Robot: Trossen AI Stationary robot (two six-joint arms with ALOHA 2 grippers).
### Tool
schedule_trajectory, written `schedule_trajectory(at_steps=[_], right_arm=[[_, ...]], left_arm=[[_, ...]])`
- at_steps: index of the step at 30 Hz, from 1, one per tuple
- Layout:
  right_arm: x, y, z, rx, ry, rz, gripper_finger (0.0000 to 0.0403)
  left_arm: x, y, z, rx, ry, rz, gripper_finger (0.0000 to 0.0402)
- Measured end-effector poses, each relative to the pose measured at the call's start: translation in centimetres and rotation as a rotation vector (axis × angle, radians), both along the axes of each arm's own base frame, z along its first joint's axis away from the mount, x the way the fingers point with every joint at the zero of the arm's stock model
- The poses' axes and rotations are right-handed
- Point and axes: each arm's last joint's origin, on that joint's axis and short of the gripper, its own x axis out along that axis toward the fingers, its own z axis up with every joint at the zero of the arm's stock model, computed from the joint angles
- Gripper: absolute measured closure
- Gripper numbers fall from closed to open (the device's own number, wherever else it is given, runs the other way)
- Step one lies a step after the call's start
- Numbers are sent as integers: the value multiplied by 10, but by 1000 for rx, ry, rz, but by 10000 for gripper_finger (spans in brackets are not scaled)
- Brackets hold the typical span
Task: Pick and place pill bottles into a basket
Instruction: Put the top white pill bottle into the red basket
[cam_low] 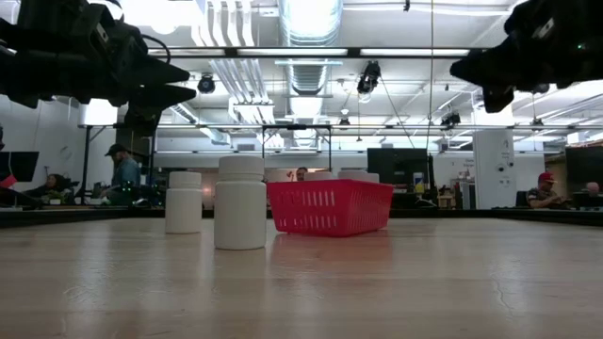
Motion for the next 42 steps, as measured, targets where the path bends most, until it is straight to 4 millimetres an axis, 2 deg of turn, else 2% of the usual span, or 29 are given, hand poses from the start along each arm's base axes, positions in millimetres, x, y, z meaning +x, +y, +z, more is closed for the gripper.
schedule_trajectory(at_steps=[7, 10, 14, 20, 27, 33, 38, 42], right_arm=[[-15, 2, 6, -9, -129, 54, 376], [-19, 5, 1, 9, -89, 135, 376], [-23, 5, -6, 61, -29, 130, 376], [-26, 5, -5, 98, -51, 127, 376], [-26, 5, -5, 107, -54, 125, 376], [-26, 4, -5, 107, -54, 124, 376], [-26, 4, -5, 107, -53, 124, 376], [-26, 4, -5, 107, -52, 124, 376]], left_arm=[[0, 0, 1, 4, -3, -2, 257], [0, 0, 1, 6, -5, -4, 257], [0, 0, -1, 1, 12, -12, 257], [1, -2, -8, -22, 156, -64, 254], [4, -1, -1, -26, 190, -66, 192], [6, -1, 5, -6, 455, -77, 135], [15, 1, 27, 92, 563, -82, 121], [26, 2, 29, 175, 625, -91, 121]])
